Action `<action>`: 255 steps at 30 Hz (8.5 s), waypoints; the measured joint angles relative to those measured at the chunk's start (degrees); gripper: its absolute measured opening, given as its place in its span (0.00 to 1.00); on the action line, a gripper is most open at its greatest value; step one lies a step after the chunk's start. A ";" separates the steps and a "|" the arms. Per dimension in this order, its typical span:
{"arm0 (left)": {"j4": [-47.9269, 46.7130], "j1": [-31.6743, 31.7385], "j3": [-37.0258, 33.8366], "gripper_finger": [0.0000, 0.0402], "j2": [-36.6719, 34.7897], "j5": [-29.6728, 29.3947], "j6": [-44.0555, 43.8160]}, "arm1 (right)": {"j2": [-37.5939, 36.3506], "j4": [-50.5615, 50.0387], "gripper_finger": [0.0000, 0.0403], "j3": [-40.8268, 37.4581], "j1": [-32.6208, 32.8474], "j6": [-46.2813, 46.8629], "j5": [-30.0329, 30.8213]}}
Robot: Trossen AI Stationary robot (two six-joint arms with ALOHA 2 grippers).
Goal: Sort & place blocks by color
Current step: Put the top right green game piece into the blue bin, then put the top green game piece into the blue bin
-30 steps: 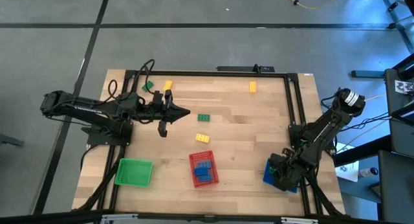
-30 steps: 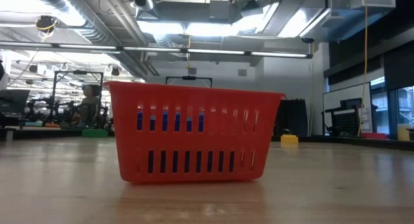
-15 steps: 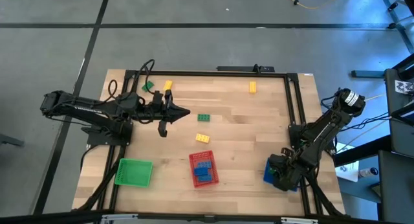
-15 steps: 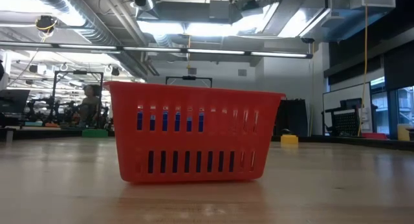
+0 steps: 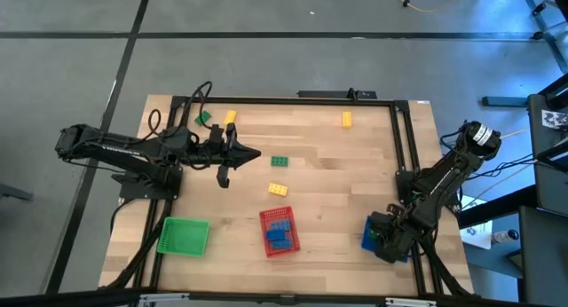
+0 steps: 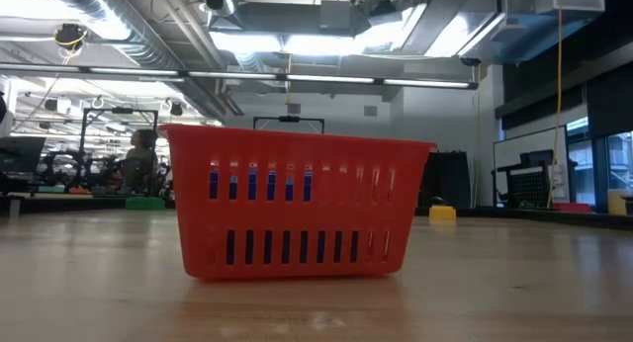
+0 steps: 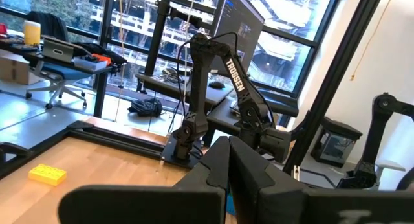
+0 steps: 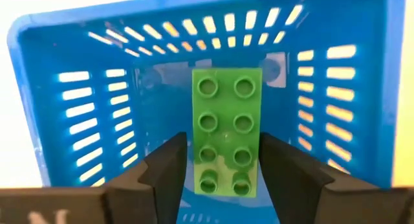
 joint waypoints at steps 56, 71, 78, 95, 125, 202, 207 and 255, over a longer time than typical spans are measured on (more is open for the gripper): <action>0.00 0.01 0.00 0.00 -0.02 0.11 0.02 | -0.07 -2.89 0.66 0.00 0.00 1.94 -2.76; 0.00 0.01 0.00 0.00 -0.02 0.10 0.01 | -0.33 -3.58 0.88 3.08 0.02 -2.54 -7.05; 0.00 0.00 0.00 0.00 -0.04 0.11 -0.02 | -5.83 -15.04 0.88 8.27 0.02 -1.10 0.09; -0.26 0.01 -0.02 0.00 -1.85 0.92 -0.04 | -25.71 -18.38 0.88 16.96 -7.52 -1.14 41.43; -10.60 10.85 -0.02 0.00 -9.49 17.95 -1.35 | -25.44 57.72 0.83 -0.31 -59.63 -53.33 -15.88; -67.00 61.65 11.72 0.63 24.83 -6.10 2.08 | -25.44 51.89 0.00 -0.35 -59.56 -54.02 -14.47; -63.93 61.62 11.72 0.63 30.53 -9.33 1.49 | -25.42 50.07 0.00 -0.35 -59.56 -53.75 -14.47; -51.52 49.02 2.78 0.03 36.46 -36.23 -45.81 | -25.43 49.92 0.00 -0.33 -59.56 -54.71 -14.69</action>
